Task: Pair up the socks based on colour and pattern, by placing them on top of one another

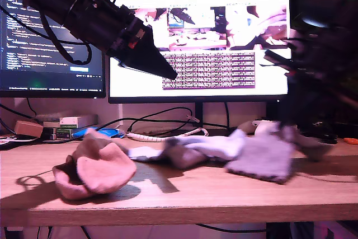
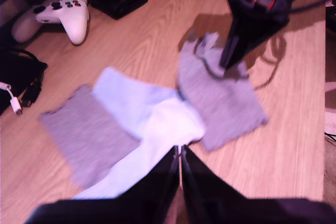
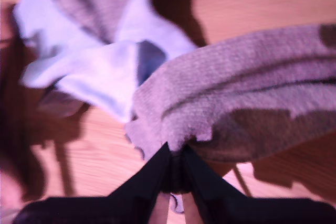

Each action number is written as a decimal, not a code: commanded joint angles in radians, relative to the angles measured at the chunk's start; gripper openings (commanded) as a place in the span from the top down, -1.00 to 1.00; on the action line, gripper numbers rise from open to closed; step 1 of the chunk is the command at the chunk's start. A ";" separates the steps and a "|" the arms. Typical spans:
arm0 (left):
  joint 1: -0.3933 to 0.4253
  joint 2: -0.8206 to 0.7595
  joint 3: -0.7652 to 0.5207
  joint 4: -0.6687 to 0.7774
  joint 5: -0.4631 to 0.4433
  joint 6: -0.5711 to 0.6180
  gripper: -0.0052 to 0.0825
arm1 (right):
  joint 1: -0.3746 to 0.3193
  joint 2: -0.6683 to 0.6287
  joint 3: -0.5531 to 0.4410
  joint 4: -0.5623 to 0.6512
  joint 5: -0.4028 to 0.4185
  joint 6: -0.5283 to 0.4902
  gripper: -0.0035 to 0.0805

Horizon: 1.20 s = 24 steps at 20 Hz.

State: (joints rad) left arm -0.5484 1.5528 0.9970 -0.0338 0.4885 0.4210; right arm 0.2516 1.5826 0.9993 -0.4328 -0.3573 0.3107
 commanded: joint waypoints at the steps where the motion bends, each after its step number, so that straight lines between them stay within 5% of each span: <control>1: -0.004 0.011 0.000 -0.002 -0.002 -0.006 0.91 | 0.026 0.073 -0.016 0.028 -0.005 0.017 0.94; 8: -0.003 0.011 0.000 0.000 -0.027 -0.006 0.91 | 0.128 0.103 0.025 0.170 -0.035 0.059 0.94; 11: -0.003 0.011 0.000 -0.002 -0.027 -0.006 0.91 | 0.124 0.081 0.078 0.070 -0.095 0.040 0.94; 19: -0.003 0.011 0.000 0.010 -0.026 -0.006 0.91 | 0.066 -0.041 0.188 -0.224 -0.095 -0.110 0.94; 24: -0.003 0.011 0.000 0.011 -0.026 -0.006 0.91 | 0.013 -0.048 0.197 -0.322 0.008 -0.185 0.94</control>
State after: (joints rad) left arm -0.5484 1.5528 0.9970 -0.0292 0.4622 0.4213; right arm 0.2729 1.5311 1.2022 -0.7559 -0.3561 0.1486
